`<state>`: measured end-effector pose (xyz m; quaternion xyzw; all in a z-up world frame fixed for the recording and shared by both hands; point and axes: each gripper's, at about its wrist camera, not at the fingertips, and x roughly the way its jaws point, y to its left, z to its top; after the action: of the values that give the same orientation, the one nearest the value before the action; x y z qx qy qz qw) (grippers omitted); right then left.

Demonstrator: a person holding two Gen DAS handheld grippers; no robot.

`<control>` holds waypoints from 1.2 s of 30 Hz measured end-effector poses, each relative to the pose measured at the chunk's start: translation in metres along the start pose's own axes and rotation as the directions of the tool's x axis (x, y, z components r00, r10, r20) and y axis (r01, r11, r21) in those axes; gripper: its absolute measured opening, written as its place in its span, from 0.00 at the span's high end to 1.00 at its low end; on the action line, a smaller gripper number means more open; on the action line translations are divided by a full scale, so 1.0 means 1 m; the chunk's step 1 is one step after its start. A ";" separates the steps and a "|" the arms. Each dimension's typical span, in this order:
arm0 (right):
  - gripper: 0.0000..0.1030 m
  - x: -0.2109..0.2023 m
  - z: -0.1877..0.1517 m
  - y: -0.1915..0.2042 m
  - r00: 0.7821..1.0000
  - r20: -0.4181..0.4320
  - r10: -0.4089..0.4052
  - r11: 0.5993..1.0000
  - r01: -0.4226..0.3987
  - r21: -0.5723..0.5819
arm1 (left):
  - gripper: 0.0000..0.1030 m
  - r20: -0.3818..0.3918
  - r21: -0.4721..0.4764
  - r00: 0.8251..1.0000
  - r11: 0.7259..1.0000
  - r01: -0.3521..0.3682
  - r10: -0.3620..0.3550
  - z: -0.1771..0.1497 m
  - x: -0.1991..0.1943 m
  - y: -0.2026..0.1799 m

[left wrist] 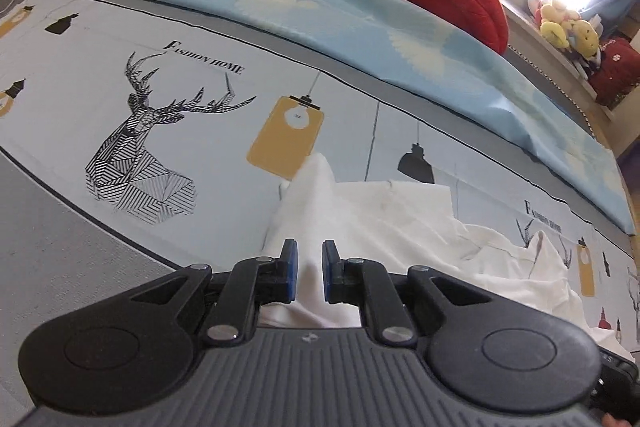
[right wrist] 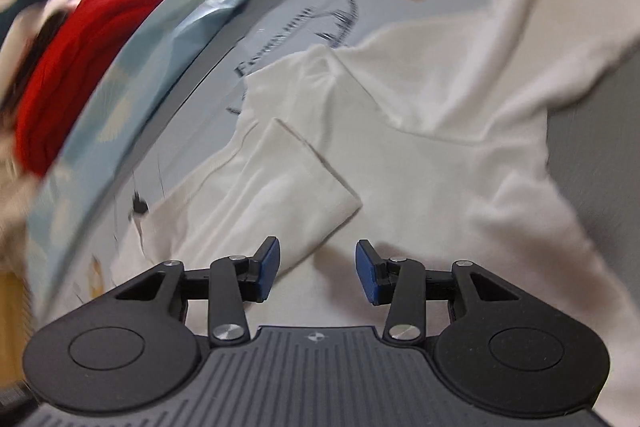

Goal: Fold small clothes

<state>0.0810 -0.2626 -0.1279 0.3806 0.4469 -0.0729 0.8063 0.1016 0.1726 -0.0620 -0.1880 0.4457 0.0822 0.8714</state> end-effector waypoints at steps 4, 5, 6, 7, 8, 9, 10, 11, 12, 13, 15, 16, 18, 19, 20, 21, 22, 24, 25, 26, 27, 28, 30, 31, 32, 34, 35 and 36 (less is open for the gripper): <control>0.64 0.009 0.003 0.003 1.000 0.000 0.015 1.000 -0.015 0.013 | 0.88 -0.007 0.018 1.000 1.000 0.019 -0.019 0.002 -0.002 -0.002; 0.65 0.012 0.004 0.002 1.000 -0.001 -0.002 1.000 0.002 0.018 | 0.88 -0.006 0.017 1.000 1.000 0.019 -0.019 0.002 -0.002 -0.002; 0.66 0.014 0.006 -0.001 1.000 -0.001 -0.028 0.999 0.028 0.027 | 0.88 -0.005 0.015 1.000 1.000 0.020 -0.020 0.001 -0.004 -0.001; 0.72 0.016 0.007 -0.004 0.999 0.000 -0.040 0.999 0.040 0.036 | 0.88 -0.005 0.014 1.000 1.000 0.021 -0.021 0.001 -0.004 0.000; 0.78 0.017 0.008 -0.006 0.999 0.005 -0.042 0.998 0.041 0.043 | 0.88 -0.004 0.015 1.000 1.000 0.020 -0.020 0.001 -0.004 0.001; 0.80 0.017 0.010 -0.006 0.999 0.011 -0.043 0.998 0.043 0.038 | 0.88 -0.003 0.015 1.000 1.000 0.016 -0.016 0.002 -0.004 0.001; 0.86 0.017 0.011 -0.006 0.999 0.021 -0.040 0.999 0.040 0.032 | 0.88 -0.002 0.014 1.000 1.000 0.013 -0.013 0.002 -0.004 0.002; 0.95 0.016 0.012 -0.005 0.999 0.033 -0.036 0.999 0.035 0.024 | 0.88 -0.002 0.012 1.000 1.000 0.010 -0.010 0.003 -0.003 0.003; 0.97 0.015 0.013 -0.006 0.999 0.048 -0.022 1.000 0.021 0.021 | 0.88 -0.004 0.011 1.000 1.000 0.008 -0.008 0.003 -0.003 0.003; 0.97 0.012 0.014 -0.005 0.998 0.066 -0.001 1.000 -0.001 0.019 | 0.88 -0.004 0.013 1.000 1.000 0.007 -0.007 0.003 -0.002 0.003; 0.98 -0.003 0.017 0.003 0.993 0.113 0.024 1.000 -0.025 0.002 | 0.88 -0.005 0.023 1.000 1.000 0.004 -0.004 0.003 -0.002 0.003; 0.98 -0.014 0.018 0.012 0.988 0.143 0.056 0.998 -0.053 -0.026 | 0.88 -0.006 0.026 1.000 1.000 0.002 -0.002 0.002 -0.001 0.003; 0.98 -0.046 0.018 0.033 0.960 0.248 0.133 0.987 -0.104 -0.125 | 0.88 -0.009 0.025 1.000 1.000 0.000 0.001 0.002 0.001 0.003; 0.98 -0.062 0.017 0.041 0.936 0.309 0.168 0.978 -0.117 -0.174 | 0.88 -0.012 0.026 1.000 1.000 -0.002 0.003 0.002 0.002 0.003; 0.98 -0.075 0.014 0.046 0.913 0.367 0.181 0.971 -0.106 -0.216 | 0.88 -0.016 0.028 1.000 1.000 -0.003 0.004 0.001 0.003 0.003; 0.98 -0.083 0.011 0.047 0.897 0.412 0.158 0.971 -0.064 -0.231 | 0.88 -0.025 0.033 1.000 0.999 -0.002 0.003 0.000 0.006 0.002; 0.98 -0.086 0.010 0.043 0.892 0.437 0.116 0.977 -0.023 -0.212 | 0.87 -0.038 0.039 0.999 0.999 0.003 -0.002 -0.001 0.009 0.001; 0.98 -0.078 0.012 0.027 0.900 0.436 -0.009 0.987 0.078 -0.139 | 0.84 -0.074 0.049 0.997 0.999 0.021 -0.017 -0.006 0.018 -0.002; 0.98 -0.070 0.014 0.019 0.905 0.418 -0.073 0.986 0.129 -0.107 | 0.84 -0.097 0.054 0.995 0.998 0.027 -0.021 -0.009 0.024 -0.003; 0.98 -0.062 0.016 0.011 0.911 0.394 -0.122 0.983 0.165 -0.076 | 0.84 -0.120 0.059 0.993 0.998 0.025 -0.017 -0.013 0.031 -0.003; 0.98 -0.056 0.020 0.005 0.916 0.372 -0.148 0.981 0.184 -0.063 | 0.84 -0.136 0.062 0.991 0.998 0.019 -0.010 -0.016 0.035 -0.003; 0.98 -0.053 0.023 0.002 0.921 0.354 -0.164 0.978 0.198 -0.064 | 0.84 -0.151 0.059 0.989 0.998 0.015 -0.006 -0.019 0.040 -0.002; 0.98 -0.047 0.030 -0.005 0.926 0.328 -0.187 0.974 0.218 -0.060 | 0.84 -0.201 0.047 0.979 0.999 -0.002 0.012 -0.025 0.051 0.003; 0.97 -0.047 0.032 -0.010 0.923 0.328 -0.200 0.973 0.226 -0.044 | 0.84 -0.227 0.044 0.973 0.999 -0.023 0.032 -0.028 0.056 0.007; 0.97 -0.049 0.033 -0.011 0.911 0.343 -0.227 0.967 0.251 -0.029 | 0.84 -0.243 0.037 0.969 0.998 -0.045 0.052 -0.029 0.059 0.011; 0.93 -0.058 0.036 -0.012 0.881 0.397 -0.256 0.960 0.281 -0.005 | 0.83 -0.262 0.008 0.964 0.999 -0.054 0.054 -0.030 0.061 0.019; 0.93 -0.061 0.036 -0.011 0.879 0.412 -0.239 0.965 0.263 -0.002 | 0.83 -0.265 0.000 0.963 0.998 -0.057 0.055 -0.030 0.060 0.020; 0.93 -0.064 0.037 -0.010 0.883 0.418 -0.213 0.971 0.237 -0.007 | 0.83 -0.262 0.007 0.963 0.998 -0.069 0.068 -0.029 0.059 0.020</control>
<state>0.0631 -0.3089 -0.0723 0.2786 0.3086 -0.2320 0.8794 0.1083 0.1773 -0.1301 -0.1825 0.5629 0.0872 0.8014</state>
